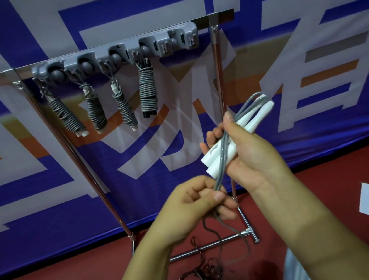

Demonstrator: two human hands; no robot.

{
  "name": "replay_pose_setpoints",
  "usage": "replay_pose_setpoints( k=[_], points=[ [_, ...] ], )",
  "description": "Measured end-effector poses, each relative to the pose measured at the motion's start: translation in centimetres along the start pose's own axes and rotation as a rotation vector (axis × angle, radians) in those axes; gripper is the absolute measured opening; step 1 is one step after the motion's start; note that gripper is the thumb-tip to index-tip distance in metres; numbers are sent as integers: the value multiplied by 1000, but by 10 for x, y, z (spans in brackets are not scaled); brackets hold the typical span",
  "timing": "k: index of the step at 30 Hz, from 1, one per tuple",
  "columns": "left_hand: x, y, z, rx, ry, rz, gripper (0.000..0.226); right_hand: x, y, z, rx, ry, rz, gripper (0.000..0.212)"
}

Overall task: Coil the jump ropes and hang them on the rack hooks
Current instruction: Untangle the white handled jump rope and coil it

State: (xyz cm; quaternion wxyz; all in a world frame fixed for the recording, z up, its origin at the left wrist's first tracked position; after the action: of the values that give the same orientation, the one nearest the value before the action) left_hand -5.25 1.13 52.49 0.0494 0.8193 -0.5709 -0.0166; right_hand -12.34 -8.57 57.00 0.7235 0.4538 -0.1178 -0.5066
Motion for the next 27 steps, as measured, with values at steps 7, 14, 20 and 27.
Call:
replay_pose_setpoints(
  k=[7,14,20,27],
  points=[
    [13,-24,-19,688,255,-201,7,-13,-8,-6,-192,128,66,22],
    [9,-34,-30,821,460,-343,16,-14,-30,-15,-373,34,30,21],
    [3,-32,-35,912,549,-504,11,1,-49,-27,-432,-92,-74,32],
    [-5,-13,-28,541,229,-643,8,11,-44,-32,-371,-307,-123,29]
  ],
)
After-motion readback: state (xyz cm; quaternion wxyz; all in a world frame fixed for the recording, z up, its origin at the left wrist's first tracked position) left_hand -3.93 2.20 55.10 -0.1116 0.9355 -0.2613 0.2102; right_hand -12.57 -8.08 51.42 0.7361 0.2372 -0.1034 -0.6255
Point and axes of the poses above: each hand's wrist, its own x-axis towards the middle knuckle, its own y-axis out of the palm, z = x × y, the point moved 4 cm from there along x, towards the middle knuckle, and after that the axes turned 15 degrees about -z, right-handed, at the moved point
